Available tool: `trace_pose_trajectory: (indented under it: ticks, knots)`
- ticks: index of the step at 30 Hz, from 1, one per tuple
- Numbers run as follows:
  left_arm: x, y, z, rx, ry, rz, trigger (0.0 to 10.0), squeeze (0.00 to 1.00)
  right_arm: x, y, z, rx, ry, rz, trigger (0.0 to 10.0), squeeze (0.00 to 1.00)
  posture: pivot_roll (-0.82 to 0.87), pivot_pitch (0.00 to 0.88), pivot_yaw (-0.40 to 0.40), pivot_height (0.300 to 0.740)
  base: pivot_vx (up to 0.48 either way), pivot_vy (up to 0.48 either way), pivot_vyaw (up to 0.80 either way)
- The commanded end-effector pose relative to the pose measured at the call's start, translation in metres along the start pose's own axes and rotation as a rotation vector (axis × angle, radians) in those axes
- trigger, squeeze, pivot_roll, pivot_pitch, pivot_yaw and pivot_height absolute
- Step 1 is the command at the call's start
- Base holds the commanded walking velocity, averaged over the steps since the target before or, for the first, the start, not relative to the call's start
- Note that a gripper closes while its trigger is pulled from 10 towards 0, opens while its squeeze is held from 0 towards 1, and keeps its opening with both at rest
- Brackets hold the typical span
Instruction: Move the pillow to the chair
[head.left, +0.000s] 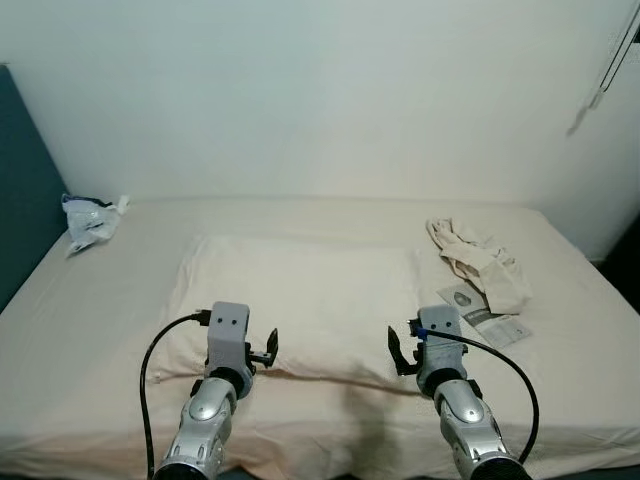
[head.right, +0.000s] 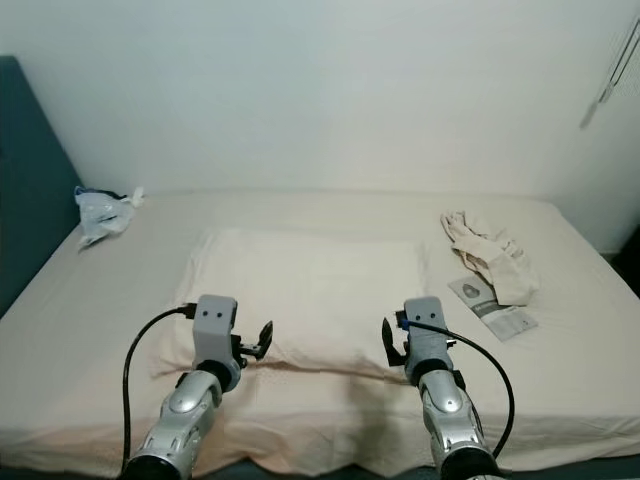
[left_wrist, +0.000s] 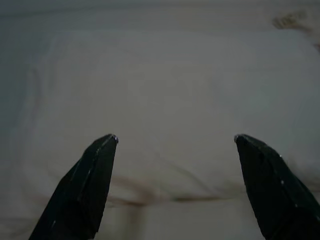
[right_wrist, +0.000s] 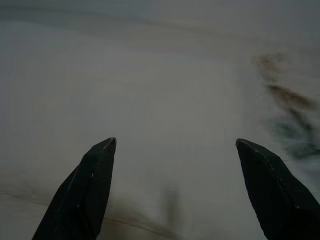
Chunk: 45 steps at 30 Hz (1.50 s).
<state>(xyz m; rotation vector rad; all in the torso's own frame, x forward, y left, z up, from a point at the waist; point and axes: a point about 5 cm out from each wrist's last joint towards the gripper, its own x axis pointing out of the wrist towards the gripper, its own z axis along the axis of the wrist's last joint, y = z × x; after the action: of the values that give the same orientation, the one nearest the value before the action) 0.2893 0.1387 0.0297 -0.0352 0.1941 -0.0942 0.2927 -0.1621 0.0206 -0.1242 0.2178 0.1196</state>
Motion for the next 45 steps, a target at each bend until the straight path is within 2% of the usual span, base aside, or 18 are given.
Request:
trace_pose_trajectory:
  ticks: [1,21,31,36,40,45]
  knots:
    - [-0.001,0.001,-0.002,-0.011,0.012,0.007,10.0,0.0,-0.001,-0.007,-0.001,-0.004,0.002,-0.016,10.0,0.0,-0.02,0.018,0.001,0.74,0.345,0.0,0.0]
    - [-0.002,0.004,-0.001,0.002,-0.012,0.039,10.0,0.0,-0.002,-0.008,-0.001,-0.005,0.006,-0.02,10.0,0.0,-0.03,0.025,0.001,0.74,0.051,0.0,0.0]
    - [-0.003,-0.003,-0.003,0.012,-0.007,-0.019,10.0,0.0,-0.004,-0.009,-0.005,-0.014,0.03,-0.017,10.0,0.0,-0.04,0.025,-0.006,0.74,0.0,0.0,0.0]
    - [0.0,0.001,0.0,0.026,-0.001,-0.017,10.0,0.0,-0.001,-0.017,-0.002,0.011,0.028,-0.065,10.0,0.0,-0.03,0.008,0.007,0.74,0.0,0.0,0.0]
    - [0.001,0.003,0.0,0.024,0.003,-0.015,10.0,0.0,0.0,-0.018,-0.001,0.009,0.03,-0.074,10.0,0.0,-0.03,0.009,0.009,0.74,0.0,0.0,0.0]
    - [0.001,-0.001,-0.001,0.061,0.004,-0.031,10.0,0.0,0.002,-0.017,0.002,0.005,0.025,-0.072,10.0,0.0,-0.04,0.01,0.011,0.74,0.0,-0.478,0.0]
